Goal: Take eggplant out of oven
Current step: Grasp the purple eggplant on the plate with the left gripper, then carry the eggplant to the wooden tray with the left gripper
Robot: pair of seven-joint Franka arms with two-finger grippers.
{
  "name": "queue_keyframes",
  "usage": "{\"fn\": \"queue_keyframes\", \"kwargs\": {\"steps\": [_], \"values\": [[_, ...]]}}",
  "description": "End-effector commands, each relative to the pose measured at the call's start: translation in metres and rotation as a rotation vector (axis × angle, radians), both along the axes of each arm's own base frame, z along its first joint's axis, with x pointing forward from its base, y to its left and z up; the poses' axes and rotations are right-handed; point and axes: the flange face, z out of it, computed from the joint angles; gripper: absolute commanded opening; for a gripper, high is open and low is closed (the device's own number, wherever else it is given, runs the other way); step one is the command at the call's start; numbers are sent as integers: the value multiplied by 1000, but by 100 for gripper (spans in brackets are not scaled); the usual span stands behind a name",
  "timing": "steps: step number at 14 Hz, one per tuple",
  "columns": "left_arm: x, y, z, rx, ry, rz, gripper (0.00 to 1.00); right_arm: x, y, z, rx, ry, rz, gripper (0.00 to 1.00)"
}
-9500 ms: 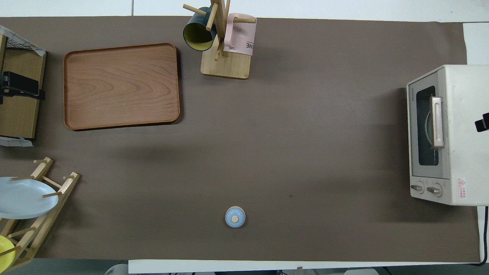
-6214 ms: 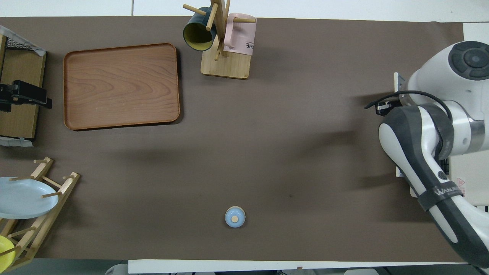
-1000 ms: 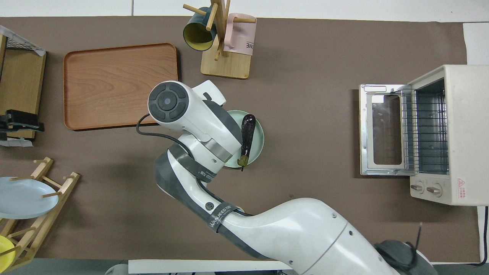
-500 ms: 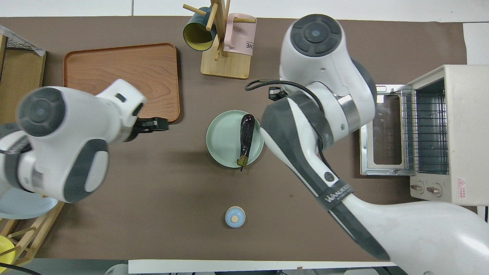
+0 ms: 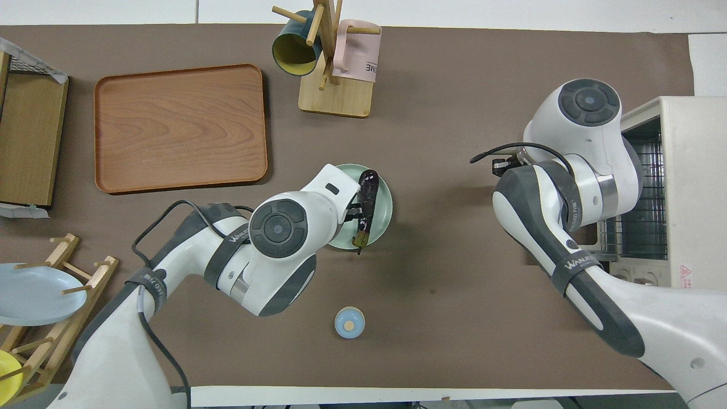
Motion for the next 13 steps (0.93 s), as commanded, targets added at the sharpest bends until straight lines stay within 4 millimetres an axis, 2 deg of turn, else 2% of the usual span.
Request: {"fn": "queue_keyframes", "kwargs": {"steps": [1, 3, 6, 7, 8, 9, 12, 13], "values": [[10, -20, -17, -14, -12, 36, 99, -7, -10, -14, -9, 7, 57, 0], [3, -28, -22, -19, -13, 32, 96, -10, -11, -19, -6, 6, 58, 0], [1, -33, -30, -23, -7, 57, 60, -13, -13, -27, -2, -1, 66, 0], [1, -33, -34, -18, -2, 57, 45, -13, -14, -29, -8, 2, 76, 0], [1, -32, -35, -13, 2, 59, 26, -13, -15, -28, -24, 0, 91, 0], [-1, -33, -36, -11, 9, 67, 14, -14, -16, -30, -32, 4, 100, 0], [-2, -29, -31, 18, 40, 95, 4, -15, -18, -30, -70, 9, 135, 0], [3, -22, -18, 24, 44, 105, 2, -15, -19, -30, -91, 11, 153, 0]]}}
